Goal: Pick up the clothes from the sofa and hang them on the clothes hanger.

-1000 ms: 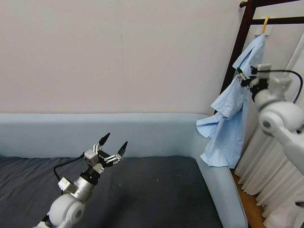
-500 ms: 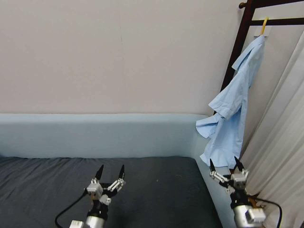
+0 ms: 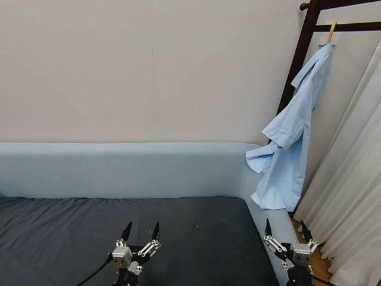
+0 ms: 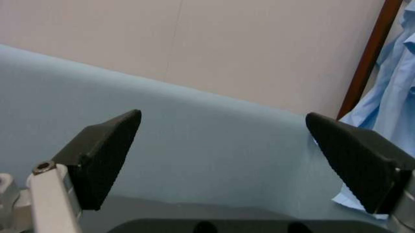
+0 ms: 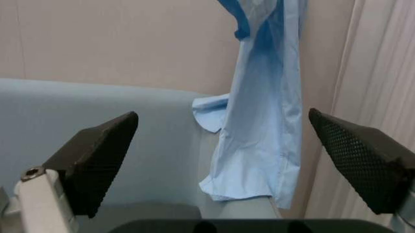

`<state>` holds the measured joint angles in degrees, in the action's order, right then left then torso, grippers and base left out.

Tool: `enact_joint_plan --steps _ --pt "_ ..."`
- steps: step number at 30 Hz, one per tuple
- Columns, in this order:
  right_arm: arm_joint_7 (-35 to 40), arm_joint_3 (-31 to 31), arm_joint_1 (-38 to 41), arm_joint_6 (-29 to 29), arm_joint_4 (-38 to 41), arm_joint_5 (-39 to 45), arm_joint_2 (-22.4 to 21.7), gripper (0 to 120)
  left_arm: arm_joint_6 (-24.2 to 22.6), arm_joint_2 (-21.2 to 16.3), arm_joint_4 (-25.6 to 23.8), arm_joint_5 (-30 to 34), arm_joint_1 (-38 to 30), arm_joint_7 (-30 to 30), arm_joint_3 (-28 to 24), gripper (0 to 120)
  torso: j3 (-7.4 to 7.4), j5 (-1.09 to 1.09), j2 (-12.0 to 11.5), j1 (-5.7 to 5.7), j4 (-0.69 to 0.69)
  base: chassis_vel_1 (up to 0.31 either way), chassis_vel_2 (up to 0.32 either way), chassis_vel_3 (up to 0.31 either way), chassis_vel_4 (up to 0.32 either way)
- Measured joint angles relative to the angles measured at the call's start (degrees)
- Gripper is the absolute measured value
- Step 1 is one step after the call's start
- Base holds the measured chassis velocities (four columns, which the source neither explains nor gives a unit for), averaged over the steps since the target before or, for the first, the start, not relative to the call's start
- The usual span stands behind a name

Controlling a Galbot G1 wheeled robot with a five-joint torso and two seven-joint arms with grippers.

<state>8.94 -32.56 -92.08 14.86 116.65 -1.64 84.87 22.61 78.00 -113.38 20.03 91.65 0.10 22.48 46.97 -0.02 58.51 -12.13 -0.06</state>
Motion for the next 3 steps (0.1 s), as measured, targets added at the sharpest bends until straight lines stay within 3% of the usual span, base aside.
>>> enact_joint_plan --steps 3 --pt "0.0 0.0 0.1 0.0 -0.1 0.1 -0.1 100 0.0 0.0 0.0 0.0 0.0 0.0 0.0 100 0.0 0.0 0.0 0.0 0.0 0.0 0.0 0.0 0.0"
